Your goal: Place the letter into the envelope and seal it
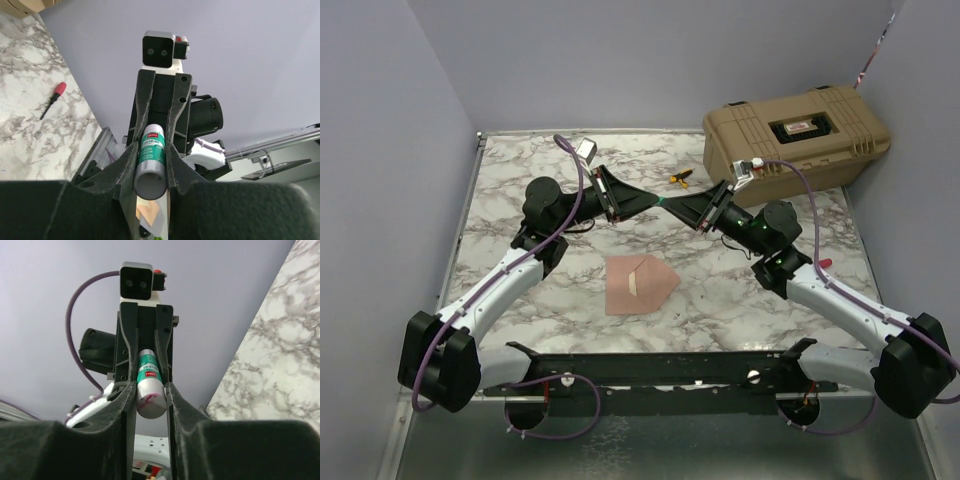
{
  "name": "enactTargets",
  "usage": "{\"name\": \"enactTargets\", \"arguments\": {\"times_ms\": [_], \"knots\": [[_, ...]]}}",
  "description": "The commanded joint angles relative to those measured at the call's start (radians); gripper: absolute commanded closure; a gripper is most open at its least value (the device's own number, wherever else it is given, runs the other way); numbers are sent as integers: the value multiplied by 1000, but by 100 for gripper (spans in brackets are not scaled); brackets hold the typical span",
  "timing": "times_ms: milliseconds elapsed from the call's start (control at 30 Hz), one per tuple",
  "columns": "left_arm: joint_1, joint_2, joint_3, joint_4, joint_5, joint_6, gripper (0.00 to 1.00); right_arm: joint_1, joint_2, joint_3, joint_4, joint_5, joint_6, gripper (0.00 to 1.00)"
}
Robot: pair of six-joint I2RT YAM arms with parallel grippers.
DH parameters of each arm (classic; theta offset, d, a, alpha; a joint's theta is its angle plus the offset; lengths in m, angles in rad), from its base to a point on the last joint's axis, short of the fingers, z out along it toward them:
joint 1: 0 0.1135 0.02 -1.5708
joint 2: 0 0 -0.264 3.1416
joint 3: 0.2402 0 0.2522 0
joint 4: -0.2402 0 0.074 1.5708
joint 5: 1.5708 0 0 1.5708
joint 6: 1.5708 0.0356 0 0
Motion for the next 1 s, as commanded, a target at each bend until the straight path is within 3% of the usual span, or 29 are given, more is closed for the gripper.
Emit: {"name": "enactTargets", "arguments": {"times_ms": [0,167,367,567,700,800,967], "knots": [[3,5,-5,15,25,15,100,-5,10,12,48,-28,-1,80],[7,4,-4,15,21,15,100,-12,-11,-12,48,-3,-15,99],[22,-4,-2,14,16,6,100,-108,-44,-59,75,-108,-90,99],[51,-26,-8,11,-22,-2,100,-226,-43,-97,210,-293,-86,99],[63,-30,-23,7,-37,-7,100,-261,-47,-87,191,-333,-103,99],[63,-19,-27,-1,-27,-1,100,-265,-48,-4,-61,-311,-235,99],[63,-13,-25,-87,-21,80,100,-265,-50,145,-594,-73,-549,99]]}}
